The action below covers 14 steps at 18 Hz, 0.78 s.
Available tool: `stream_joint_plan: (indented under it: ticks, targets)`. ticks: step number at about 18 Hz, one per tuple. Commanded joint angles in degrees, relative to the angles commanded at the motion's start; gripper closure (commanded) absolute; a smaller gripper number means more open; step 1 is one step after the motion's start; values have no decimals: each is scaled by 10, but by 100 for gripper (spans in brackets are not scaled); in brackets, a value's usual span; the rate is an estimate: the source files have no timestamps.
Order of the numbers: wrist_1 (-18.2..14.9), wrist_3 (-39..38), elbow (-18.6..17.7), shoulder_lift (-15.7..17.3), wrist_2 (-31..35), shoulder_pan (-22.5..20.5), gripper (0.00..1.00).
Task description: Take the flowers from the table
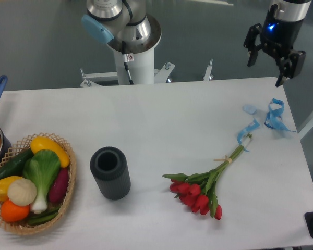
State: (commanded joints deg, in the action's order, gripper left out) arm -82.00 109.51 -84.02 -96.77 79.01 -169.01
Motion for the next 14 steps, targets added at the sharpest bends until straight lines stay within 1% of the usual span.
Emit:
stream_joint_plan:
  ticks: [5,7,8,9,10,12,14]
  targets:
    - [0,-6,-3,1,2,3,0]
    - [1,-31,-6,-3,-3,4,0]
    - [3,-46,-11,-4,-15,5,0]
    - [14,-58,-25,-3,-24,6,0]
    - [38,-71,-41,0,-27,6,0]
    - [103,-111,-74,-2,-28,11,0]
    - [151,-134,-110,-9,-28,34,0]
